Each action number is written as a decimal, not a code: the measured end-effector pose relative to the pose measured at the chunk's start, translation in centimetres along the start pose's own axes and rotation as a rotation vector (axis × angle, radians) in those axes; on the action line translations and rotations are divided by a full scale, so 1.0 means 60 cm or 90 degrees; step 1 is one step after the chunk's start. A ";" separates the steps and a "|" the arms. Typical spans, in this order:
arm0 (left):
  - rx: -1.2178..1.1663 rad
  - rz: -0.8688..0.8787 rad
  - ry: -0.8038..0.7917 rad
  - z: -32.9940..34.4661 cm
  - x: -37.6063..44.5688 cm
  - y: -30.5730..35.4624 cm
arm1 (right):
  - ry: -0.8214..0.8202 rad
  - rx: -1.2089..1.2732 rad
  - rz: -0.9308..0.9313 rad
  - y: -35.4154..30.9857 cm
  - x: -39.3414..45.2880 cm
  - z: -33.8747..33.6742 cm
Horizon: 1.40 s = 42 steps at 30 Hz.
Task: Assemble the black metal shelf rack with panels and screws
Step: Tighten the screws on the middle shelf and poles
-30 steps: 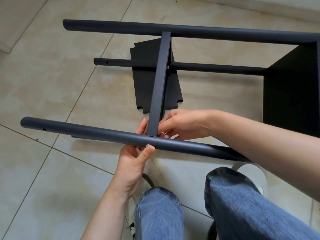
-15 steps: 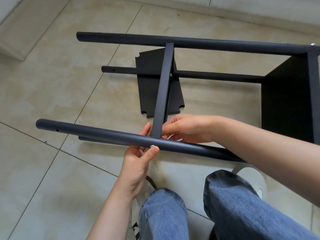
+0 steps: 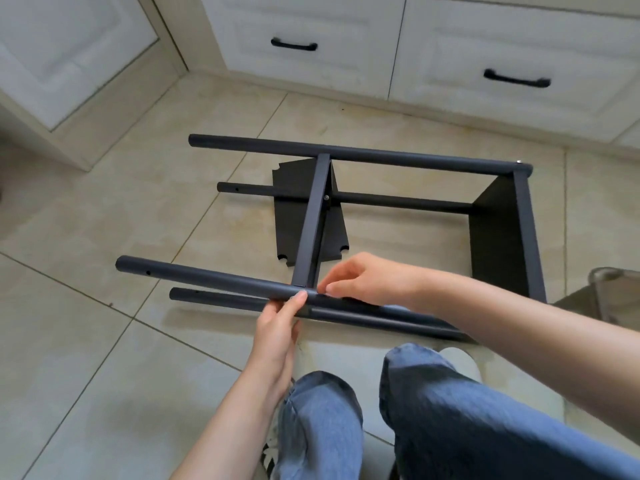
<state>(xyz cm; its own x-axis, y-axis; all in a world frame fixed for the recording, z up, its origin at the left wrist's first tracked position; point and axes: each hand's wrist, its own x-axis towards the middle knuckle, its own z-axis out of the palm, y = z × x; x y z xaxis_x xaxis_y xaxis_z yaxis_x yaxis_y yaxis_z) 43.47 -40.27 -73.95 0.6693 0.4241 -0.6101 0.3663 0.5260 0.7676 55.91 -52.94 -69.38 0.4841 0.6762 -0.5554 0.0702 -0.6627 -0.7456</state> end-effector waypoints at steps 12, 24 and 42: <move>-0.011 -0.102 0.180 0.049 0.037 -0.021 | 0.252 -0.254 0.037 -0.001 0.006 -0.179; -0.069 -0.012 0.220 0.054 0.045 -0.033 | 0.415 -0.439 -0.039 0.020 0.126 -0.247; -0.086 0.047 0.213 0.049 0.042 -0.004 | 0.413 -0.419 -0.013 0.056 0.151 -0.303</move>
<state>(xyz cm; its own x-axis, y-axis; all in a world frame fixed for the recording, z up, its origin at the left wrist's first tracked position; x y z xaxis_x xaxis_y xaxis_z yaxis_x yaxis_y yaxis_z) 46.97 -41.50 -75.10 0.4338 0.6710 -0.6013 0.2210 0.5678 0.7930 76.36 -54.89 -70.19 0.8567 0.5093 -0.0812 0.4702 -0.8360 -0.2830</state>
